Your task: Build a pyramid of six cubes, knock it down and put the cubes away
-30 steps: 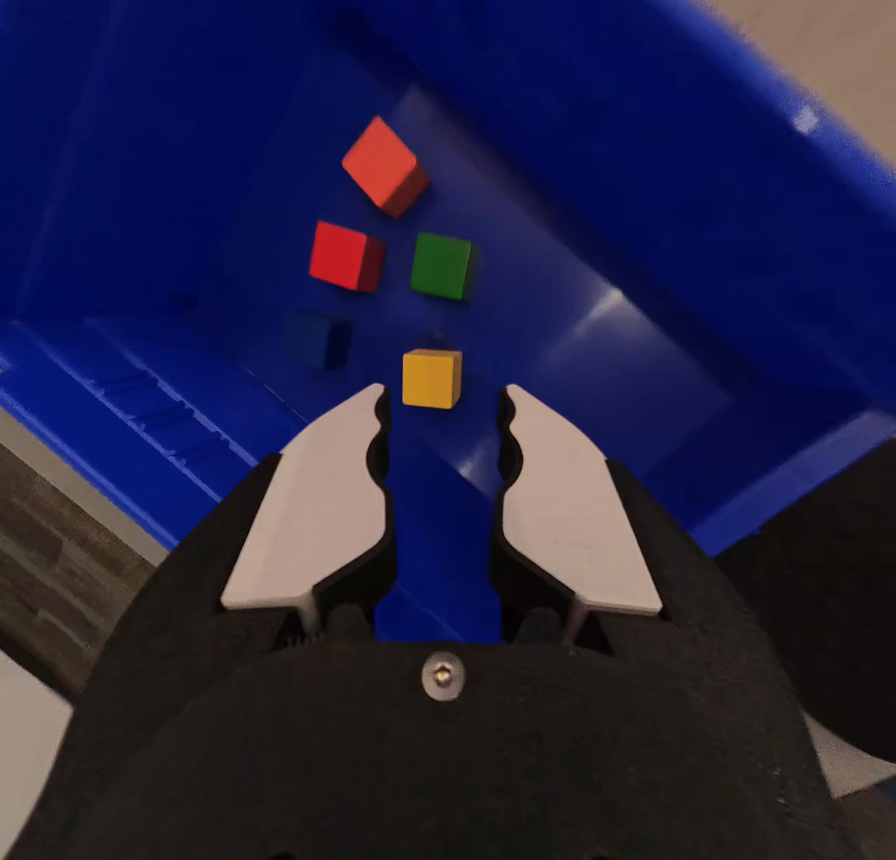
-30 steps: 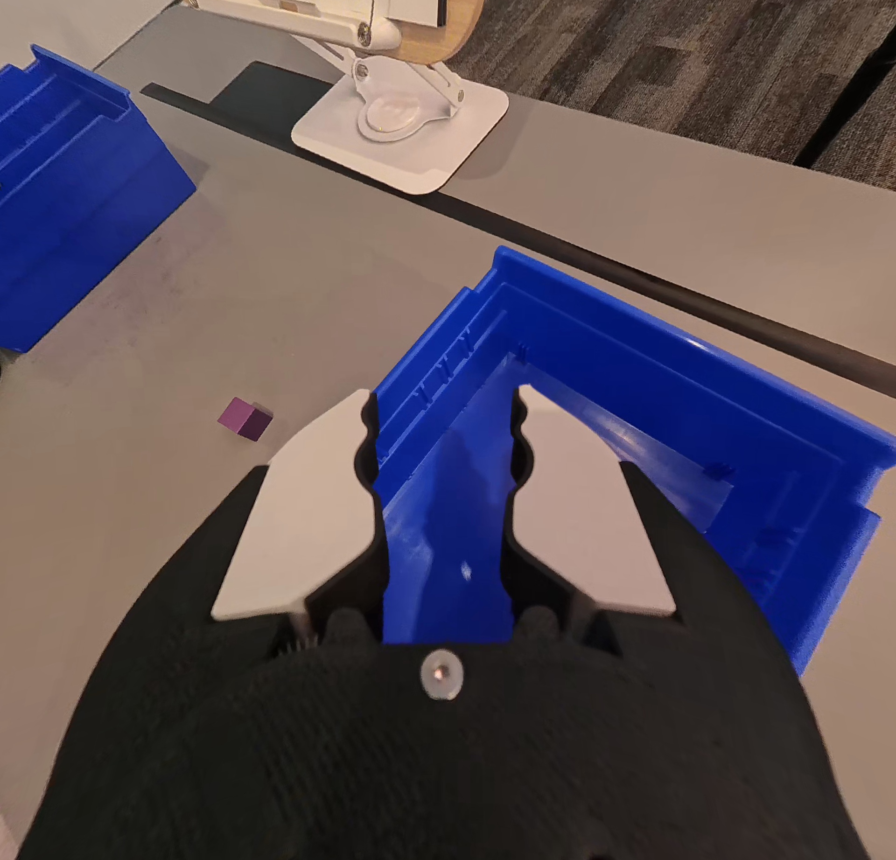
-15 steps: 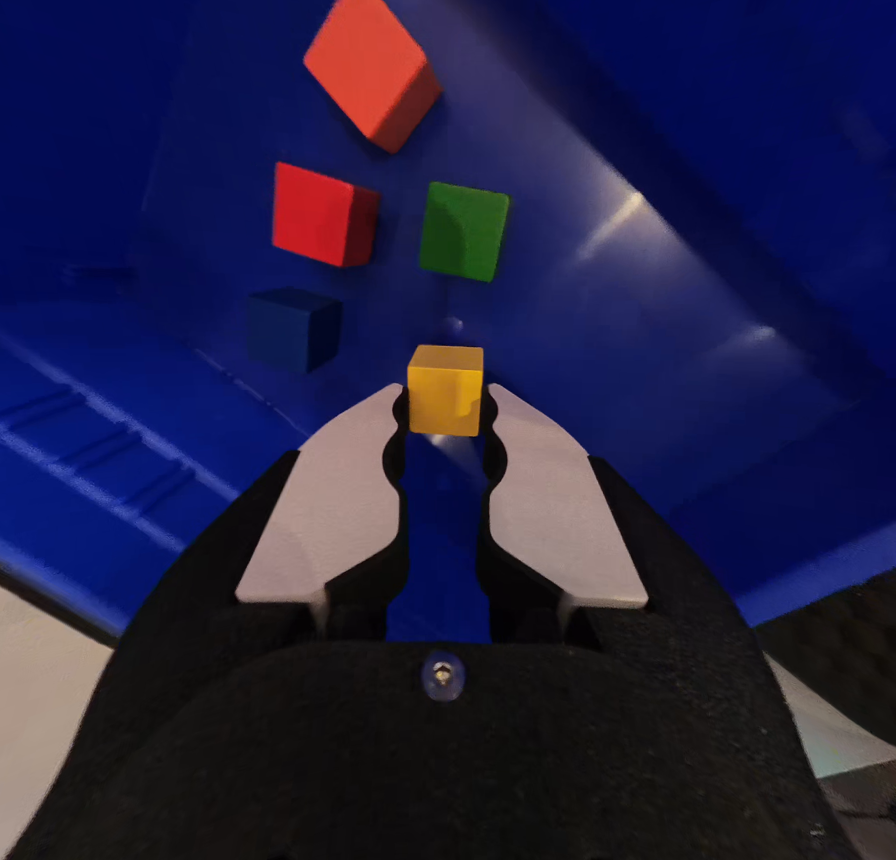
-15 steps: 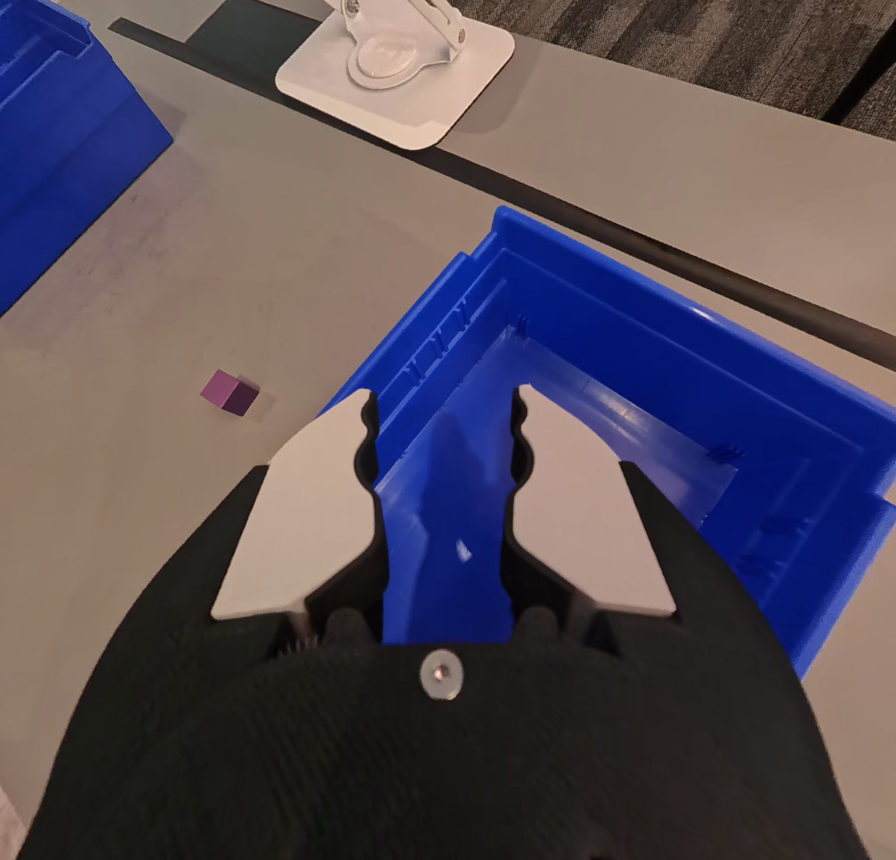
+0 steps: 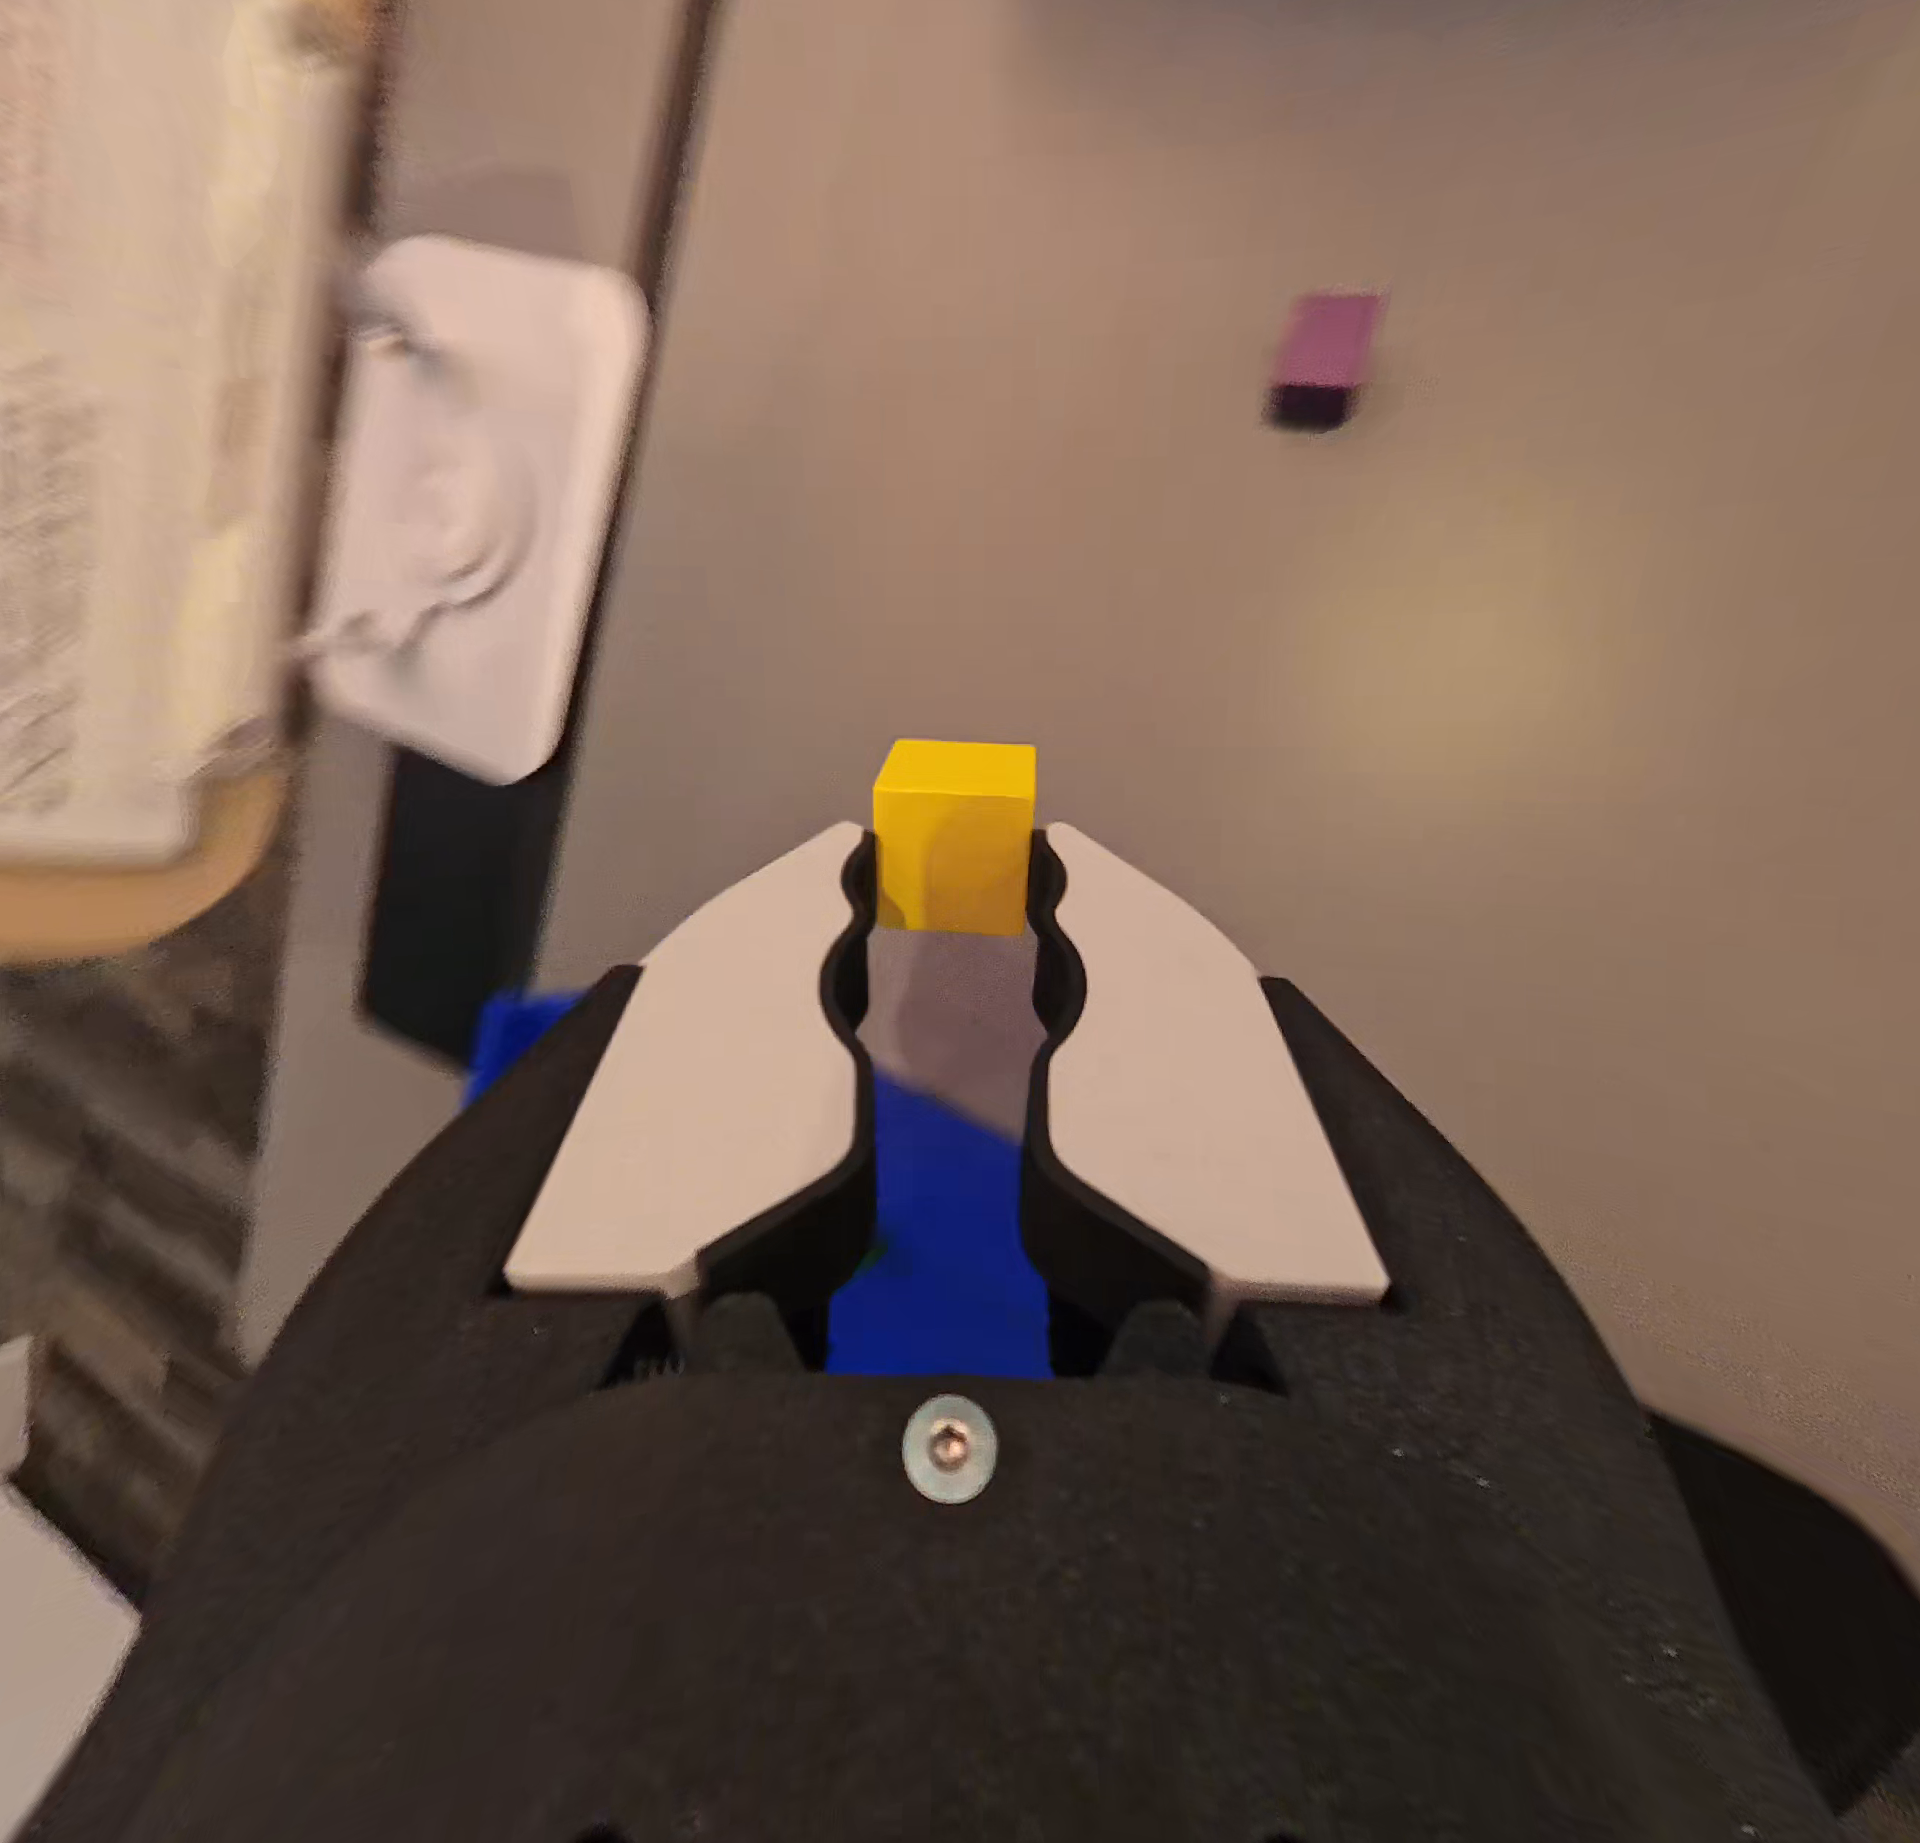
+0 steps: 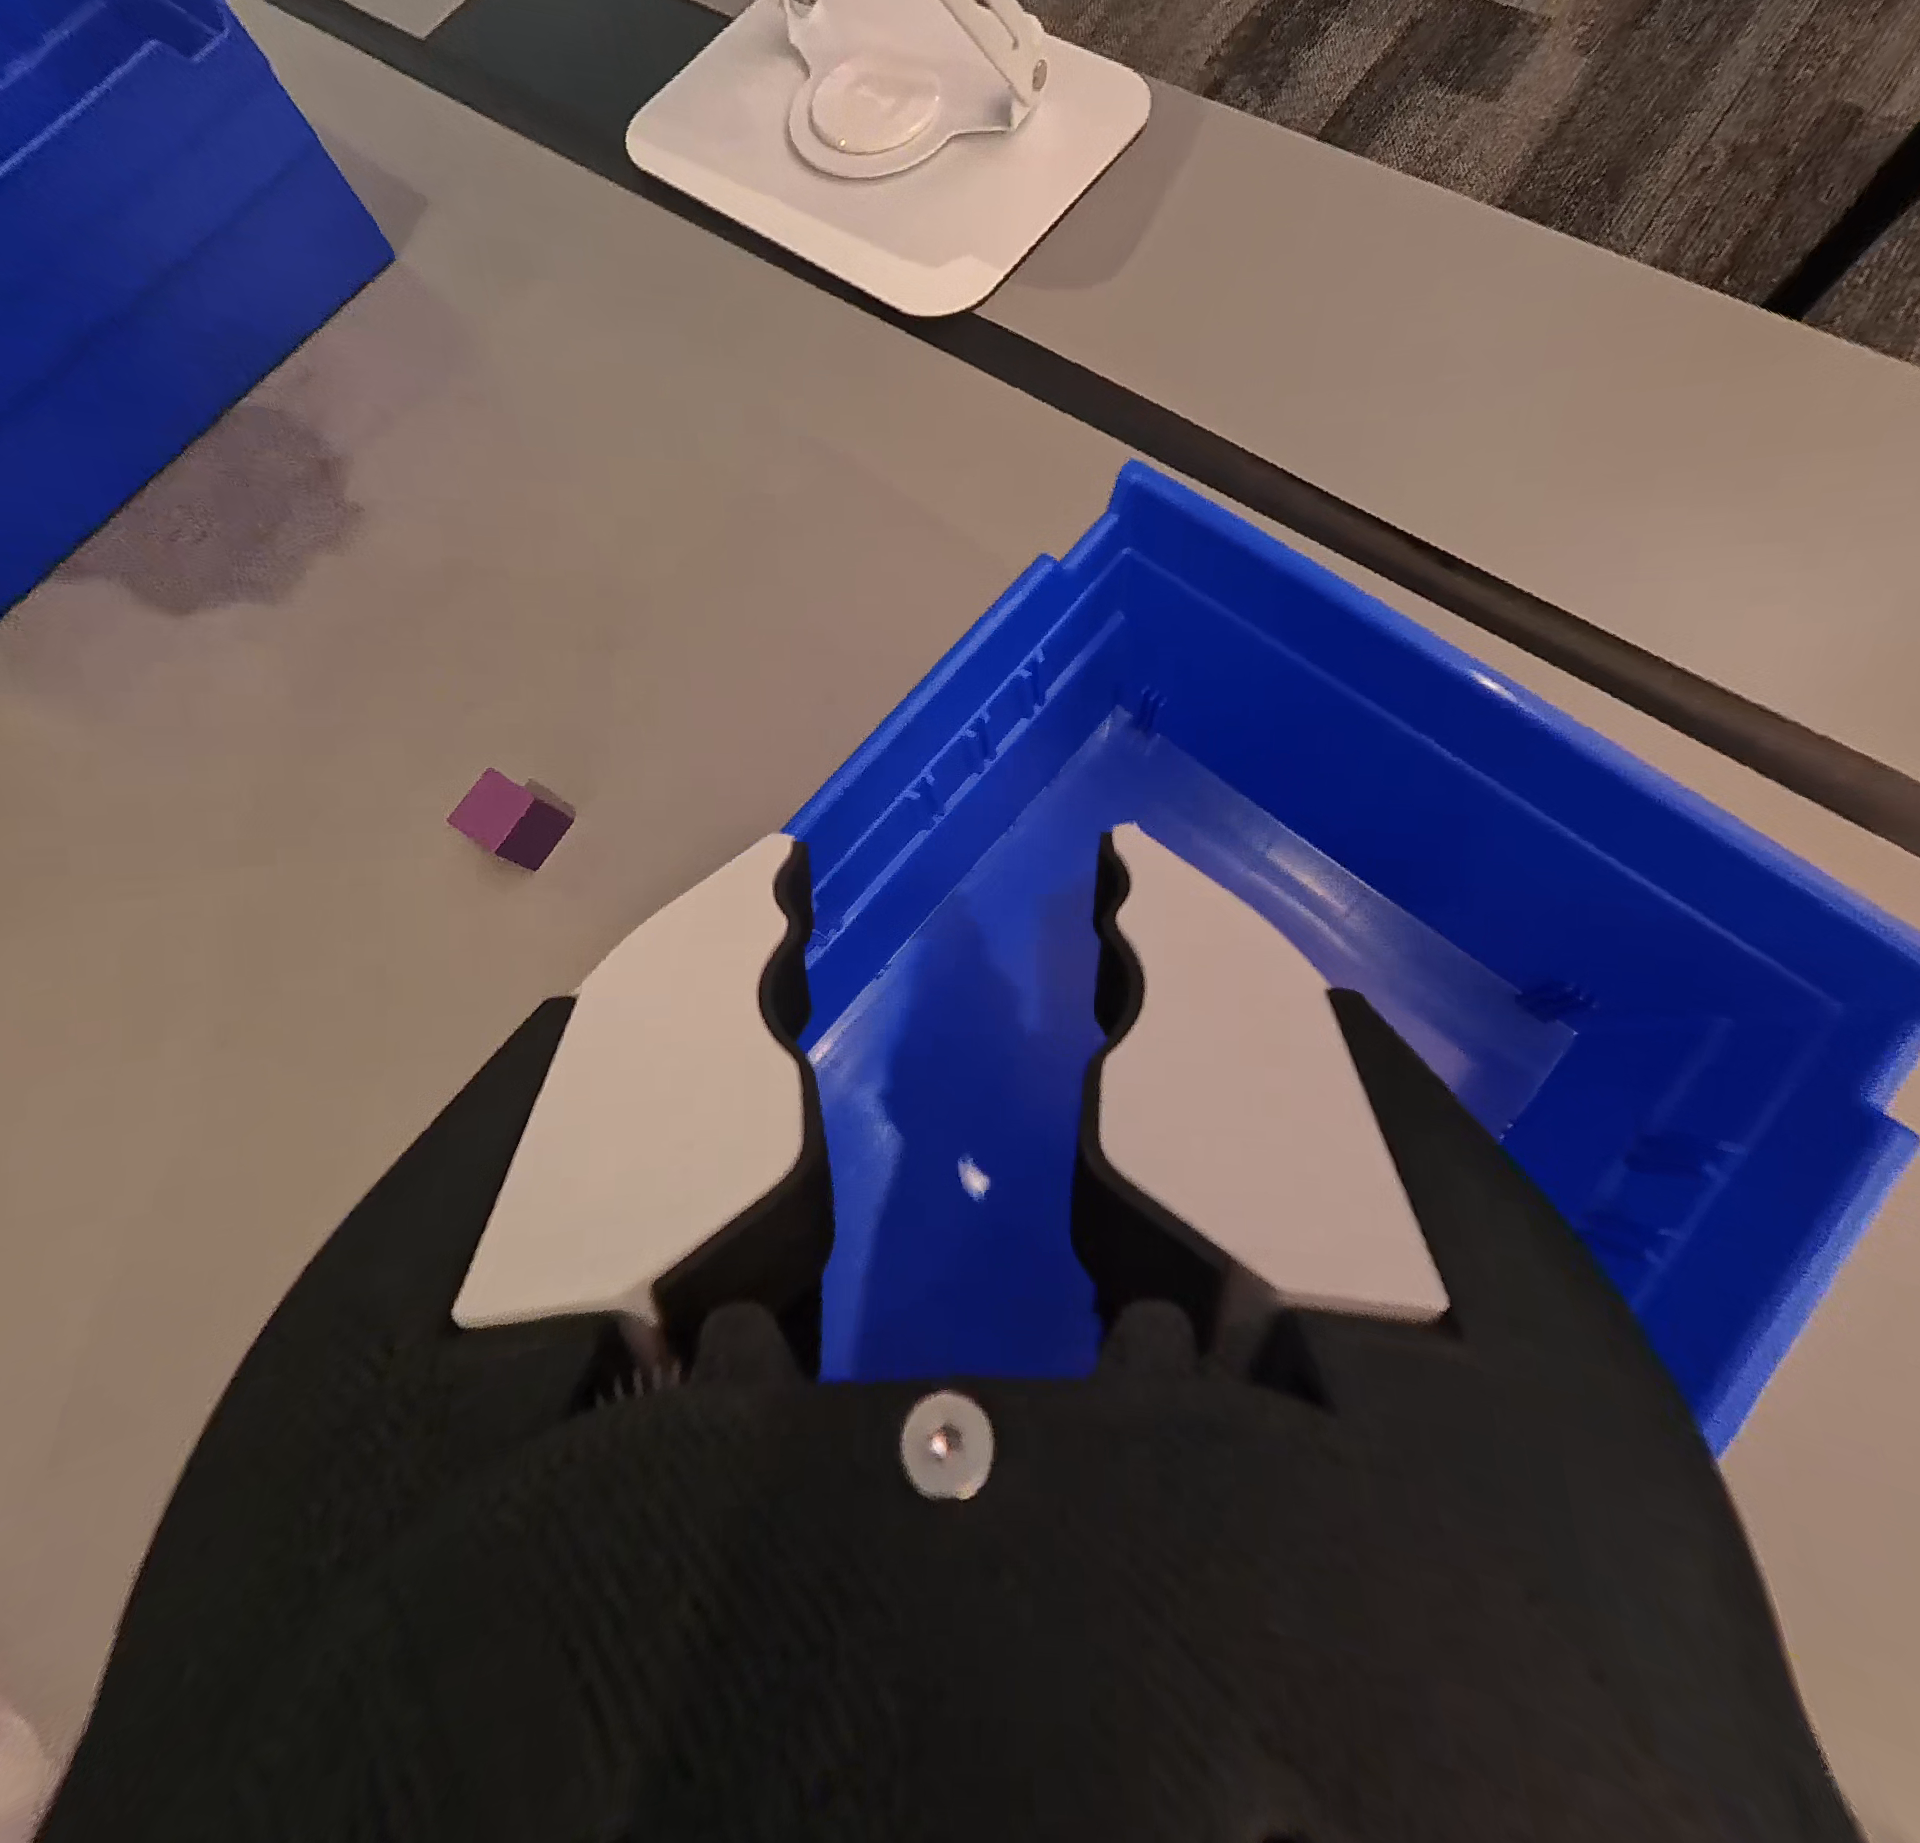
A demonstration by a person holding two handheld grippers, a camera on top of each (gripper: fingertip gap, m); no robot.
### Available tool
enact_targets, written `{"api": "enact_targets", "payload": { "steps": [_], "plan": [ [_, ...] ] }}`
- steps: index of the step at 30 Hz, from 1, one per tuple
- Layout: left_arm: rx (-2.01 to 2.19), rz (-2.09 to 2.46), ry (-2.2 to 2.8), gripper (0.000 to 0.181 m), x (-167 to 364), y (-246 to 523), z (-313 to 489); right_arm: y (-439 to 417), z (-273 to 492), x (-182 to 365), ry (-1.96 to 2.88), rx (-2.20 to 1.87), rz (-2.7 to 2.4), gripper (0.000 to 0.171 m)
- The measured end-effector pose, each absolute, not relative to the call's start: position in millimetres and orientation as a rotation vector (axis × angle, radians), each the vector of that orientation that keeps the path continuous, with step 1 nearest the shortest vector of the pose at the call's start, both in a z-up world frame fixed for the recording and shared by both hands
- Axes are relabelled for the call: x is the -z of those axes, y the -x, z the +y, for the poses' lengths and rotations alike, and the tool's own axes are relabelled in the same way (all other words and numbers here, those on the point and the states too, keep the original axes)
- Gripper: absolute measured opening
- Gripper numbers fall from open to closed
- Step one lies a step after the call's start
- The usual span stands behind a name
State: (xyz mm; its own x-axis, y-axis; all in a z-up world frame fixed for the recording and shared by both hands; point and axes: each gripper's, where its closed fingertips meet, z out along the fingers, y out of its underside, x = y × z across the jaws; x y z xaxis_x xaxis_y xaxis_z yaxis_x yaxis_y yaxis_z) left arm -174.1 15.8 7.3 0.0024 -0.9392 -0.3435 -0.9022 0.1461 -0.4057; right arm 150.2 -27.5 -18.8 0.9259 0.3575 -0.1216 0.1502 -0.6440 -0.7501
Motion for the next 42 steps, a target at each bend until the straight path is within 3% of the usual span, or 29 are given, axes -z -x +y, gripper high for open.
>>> {"api": "enact_targets", "payload": {
  "steps": [5, 11, 36, 42],
  "plan": [
    [0.077, 2.134, 1.751, 0.028, 81, 121, -22, -142, -33, 9, 2.252, -0.304, -0.41, 0.054],
    [0.094, 2.207, 1.8, 0.028, 124, 93, -32, -142, -36, -4, 2.207, -0.308, -0.408, 0.054],
    [0.066, 2.374, 1.75, 0.028, 153, 61, -34, -156, -38, 5, 2.234, -0.352, -0.351, 0.055],
    [0.101, 2.366, 1.726, 0.043, 148, 60, -36, -156, -38, 6, 2.23, -0.369, -0.348, 0.055]
  ]
}}
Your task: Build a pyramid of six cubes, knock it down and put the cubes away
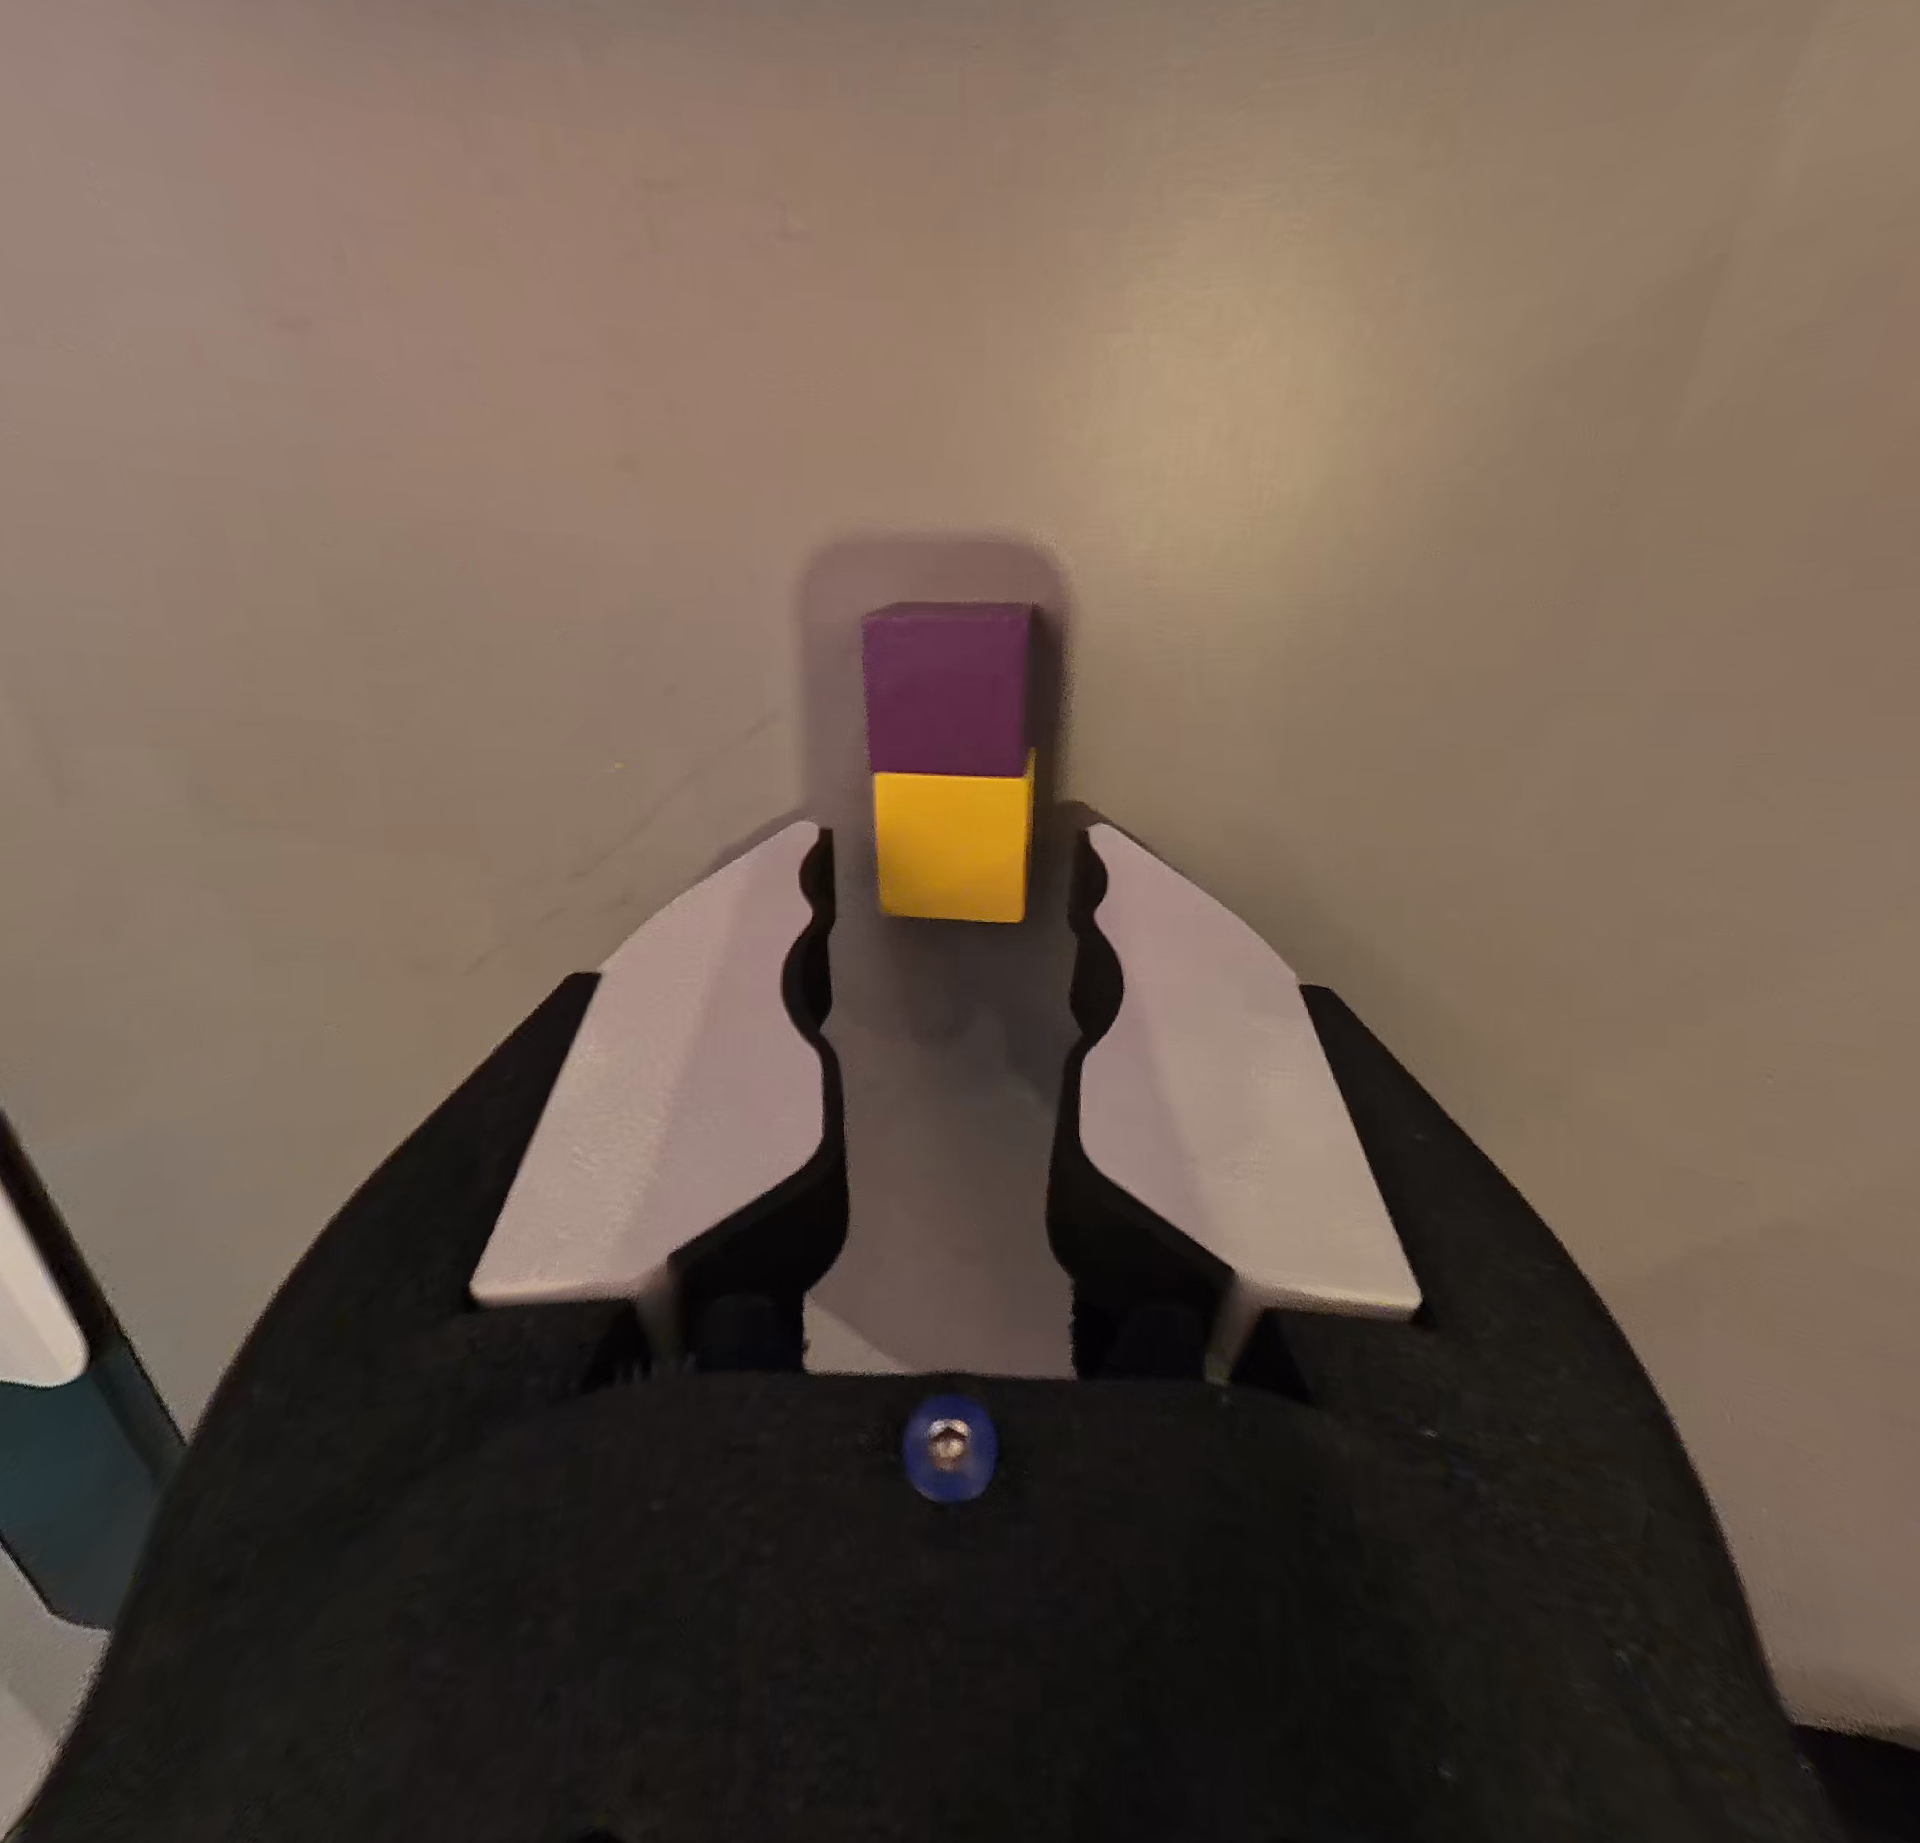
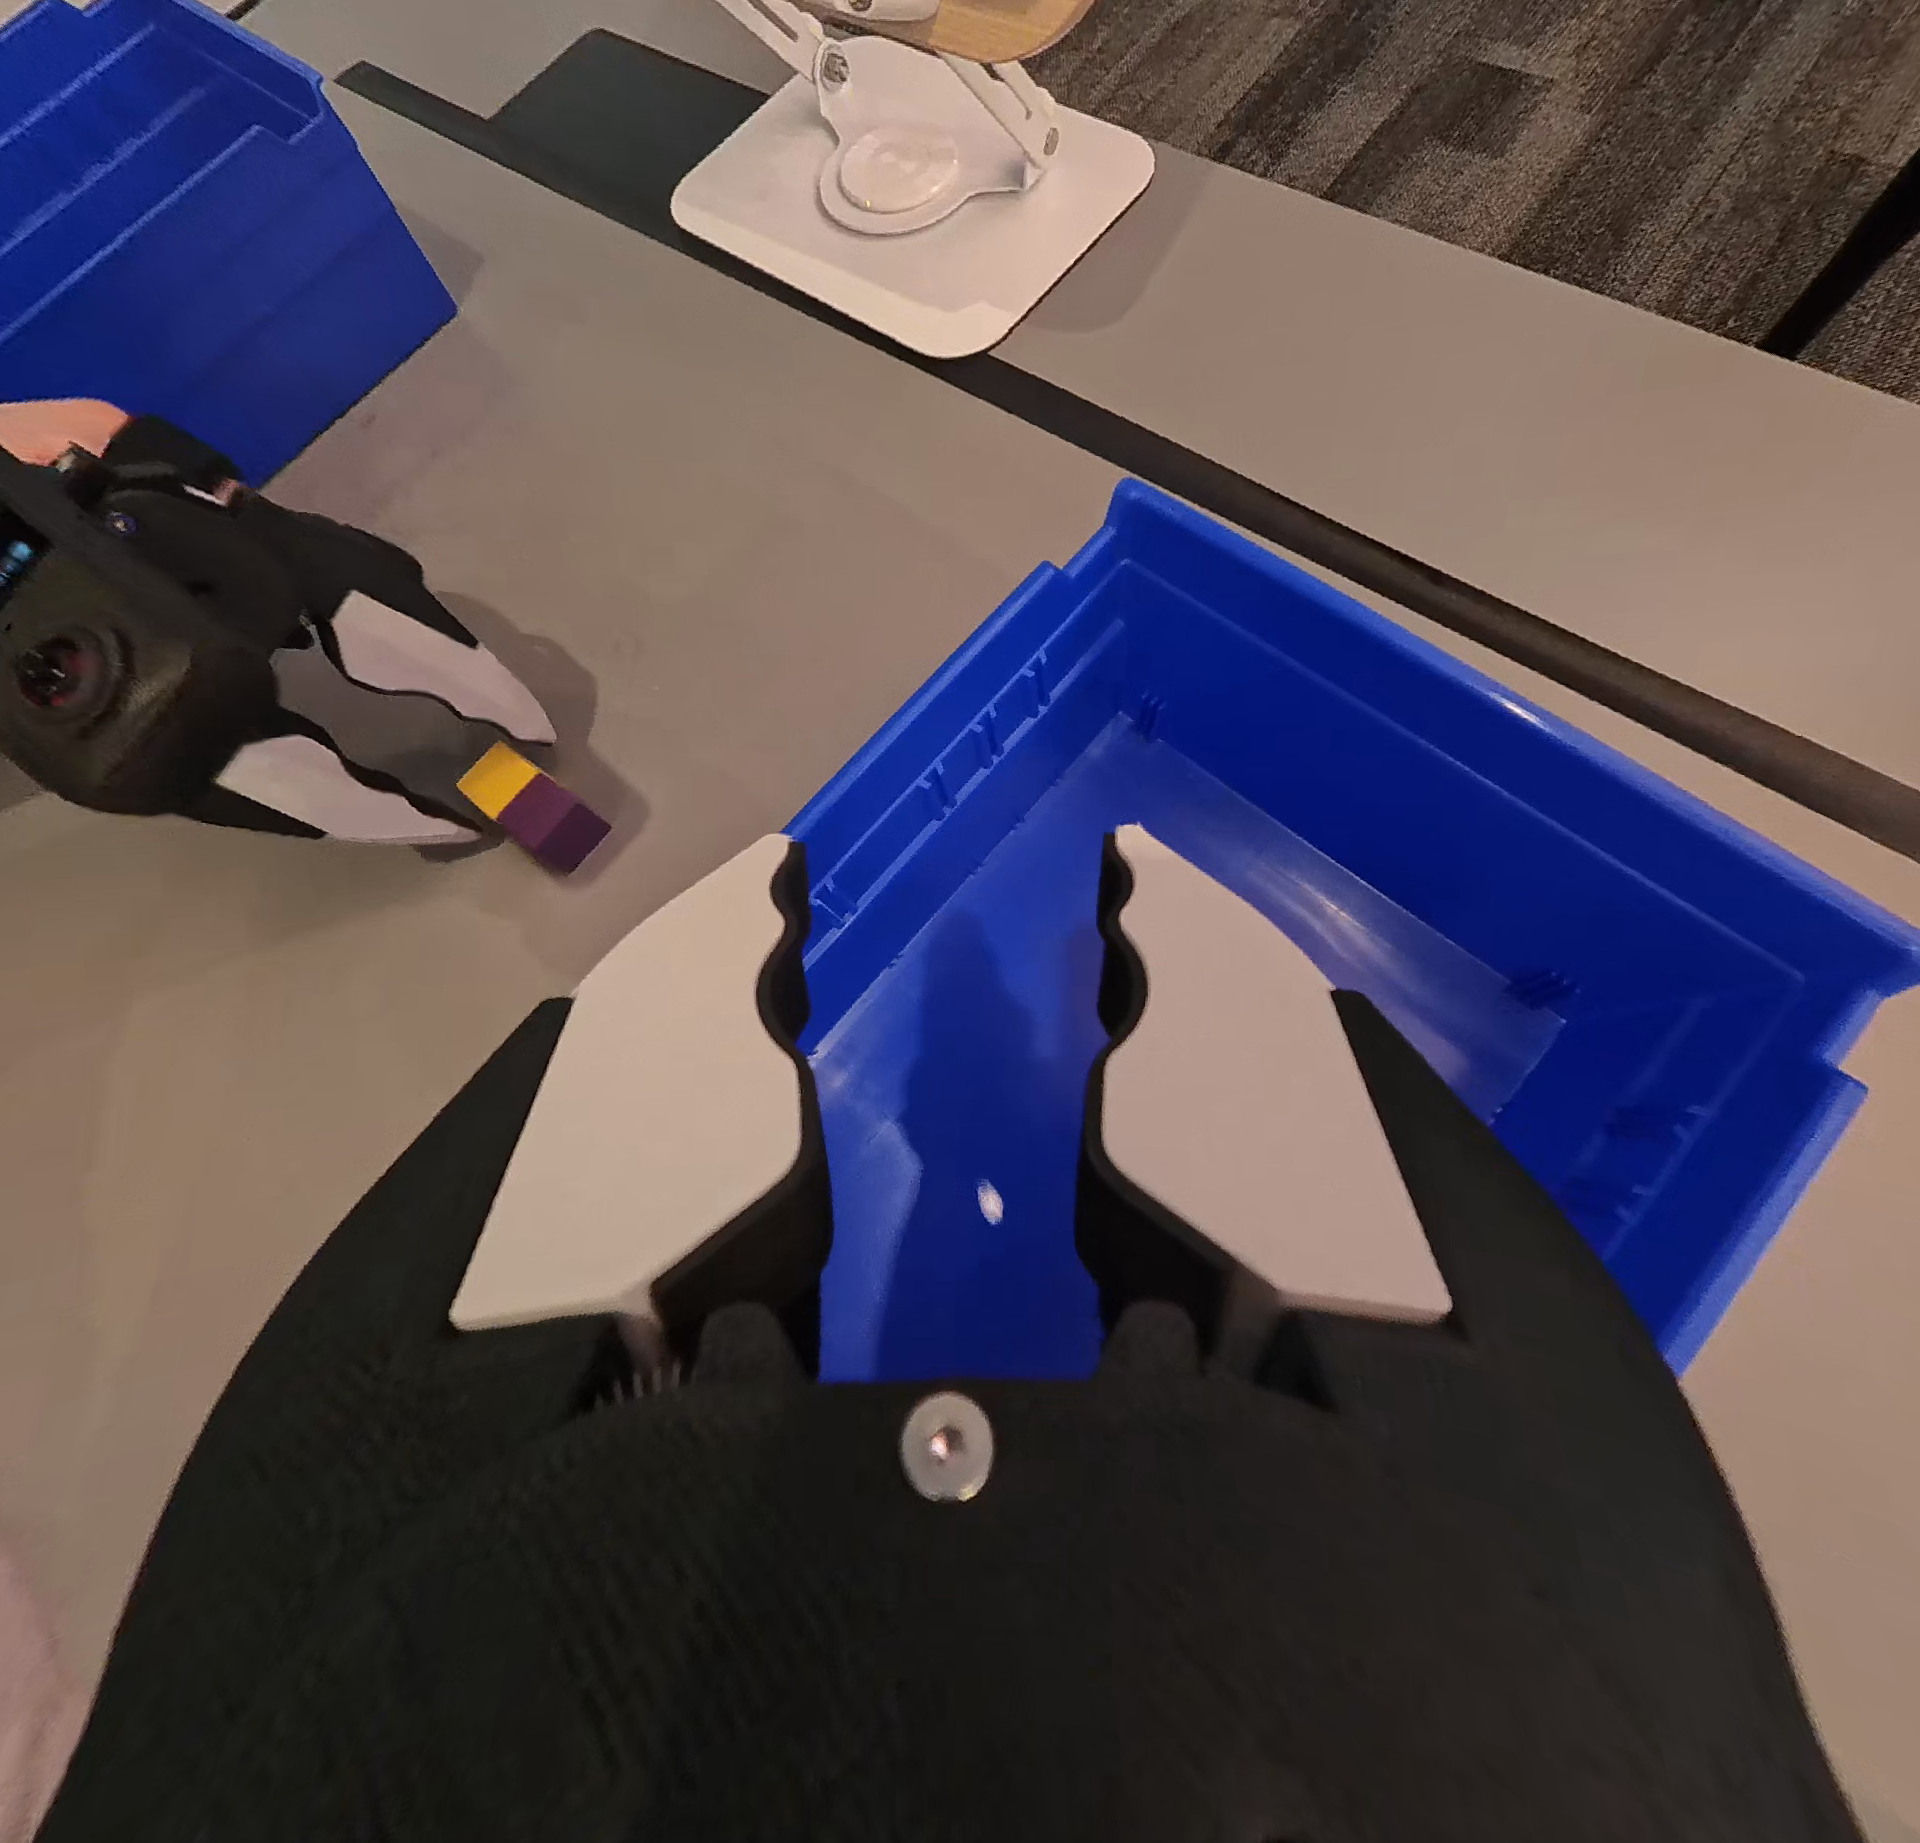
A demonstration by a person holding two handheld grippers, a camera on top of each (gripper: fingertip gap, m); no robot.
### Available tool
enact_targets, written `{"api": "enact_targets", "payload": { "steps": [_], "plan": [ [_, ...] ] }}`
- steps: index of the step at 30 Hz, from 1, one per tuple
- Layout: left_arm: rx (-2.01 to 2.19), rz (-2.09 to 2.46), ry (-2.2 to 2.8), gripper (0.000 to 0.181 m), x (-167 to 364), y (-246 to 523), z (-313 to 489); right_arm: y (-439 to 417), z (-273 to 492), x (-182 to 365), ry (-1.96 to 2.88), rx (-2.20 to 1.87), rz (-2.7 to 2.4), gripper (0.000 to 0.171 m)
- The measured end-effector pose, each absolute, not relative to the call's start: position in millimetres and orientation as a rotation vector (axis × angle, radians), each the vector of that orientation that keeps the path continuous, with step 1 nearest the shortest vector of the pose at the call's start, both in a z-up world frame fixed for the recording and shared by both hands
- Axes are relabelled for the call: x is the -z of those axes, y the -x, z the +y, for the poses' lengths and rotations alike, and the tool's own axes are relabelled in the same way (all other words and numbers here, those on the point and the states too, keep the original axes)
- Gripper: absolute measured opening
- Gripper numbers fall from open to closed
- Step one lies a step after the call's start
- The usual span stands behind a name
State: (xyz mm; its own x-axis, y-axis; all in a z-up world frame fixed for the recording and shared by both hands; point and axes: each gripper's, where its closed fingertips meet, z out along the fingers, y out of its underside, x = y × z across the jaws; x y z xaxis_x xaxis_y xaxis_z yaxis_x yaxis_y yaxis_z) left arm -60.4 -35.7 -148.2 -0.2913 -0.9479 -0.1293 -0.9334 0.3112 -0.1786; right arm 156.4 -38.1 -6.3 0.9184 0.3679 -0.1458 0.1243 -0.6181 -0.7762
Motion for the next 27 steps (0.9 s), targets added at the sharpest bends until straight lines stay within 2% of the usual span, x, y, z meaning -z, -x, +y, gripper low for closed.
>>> {"api": "enact_targets", "payload": {
  "steps": [4, 8, 12, 14, 19, 27],
  "plan": [
    [0.163, 2.25, 1.712, 0.037, 112, 67, -27, -158, -39, 8, 2.235, -0.364, -0.352, 0.055],
    [0.287, 1.979, 1.662, 0.037, 39, 94, 4, -157, -39, 7, 2.224, -0.39, -0.355, 0.055],
    [0.432, 1.54, 1.744, 0.036, -45, 165, 73, -153, -39, 2, 2.2, -0.416, -0.363, 0.055],
    [0.374, 1.403, 1.797, 0.032, -63, 217, 106, -153, -39, 2, 2.197, -0.42, -0.365, 0.055],
    [0.26, 1.464, 1.953, 0.028, -24, 304, 126, -152, -36, 8, 2.219, -0.43, -0.357, 0.055],
    [0.165, 1.695, 2.182, 0.032, 96, 344, 113, -152, -36, 17, 2.252, -0.425, -0.367, 0.055]
  ]
}}
